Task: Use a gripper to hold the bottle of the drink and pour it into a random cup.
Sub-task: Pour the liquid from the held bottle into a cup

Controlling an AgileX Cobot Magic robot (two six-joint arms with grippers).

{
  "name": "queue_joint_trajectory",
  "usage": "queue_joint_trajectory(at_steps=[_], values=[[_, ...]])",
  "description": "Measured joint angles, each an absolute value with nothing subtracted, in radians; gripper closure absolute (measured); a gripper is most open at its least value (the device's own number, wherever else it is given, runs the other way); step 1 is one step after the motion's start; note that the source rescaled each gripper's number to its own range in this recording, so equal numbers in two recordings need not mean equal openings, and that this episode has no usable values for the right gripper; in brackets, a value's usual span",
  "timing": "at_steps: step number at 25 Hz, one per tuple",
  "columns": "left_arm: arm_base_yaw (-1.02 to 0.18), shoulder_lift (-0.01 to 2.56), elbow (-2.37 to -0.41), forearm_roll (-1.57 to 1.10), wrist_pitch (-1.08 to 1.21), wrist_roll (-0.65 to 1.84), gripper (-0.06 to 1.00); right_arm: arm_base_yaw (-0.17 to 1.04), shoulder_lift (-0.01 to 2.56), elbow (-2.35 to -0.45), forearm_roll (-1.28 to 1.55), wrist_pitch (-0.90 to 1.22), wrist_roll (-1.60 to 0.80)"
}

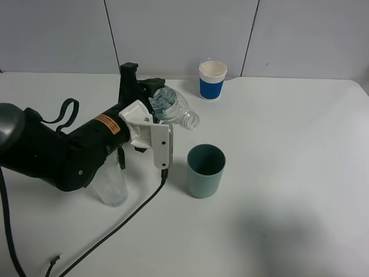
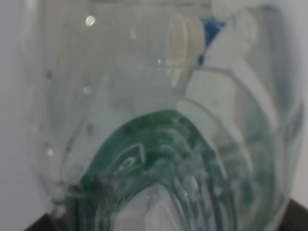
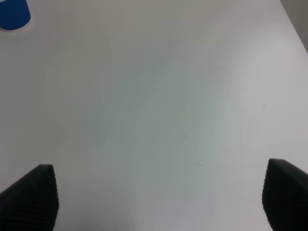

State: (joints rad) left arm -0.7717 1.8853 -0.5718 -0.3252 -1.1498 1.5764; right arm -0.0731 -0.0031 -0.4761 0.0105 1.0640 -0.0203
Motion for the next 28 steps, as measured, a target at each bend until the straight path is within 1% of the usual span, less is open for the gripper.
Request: queue_joint_trajectory(at_steps=[7, 28], values=[[-0.797, 1.912, -0.571, -0.324, -1.158, 1.576, 0.94, -0.073, -0.003, -0.476, 0.010, 1.064, -0.020], [-0.797, 1.918, -0.571, -0.324, -1.189, 1.660, 0.94, -0.073, -0.003, -0.476, 0.010, 1.064, -0.020]])
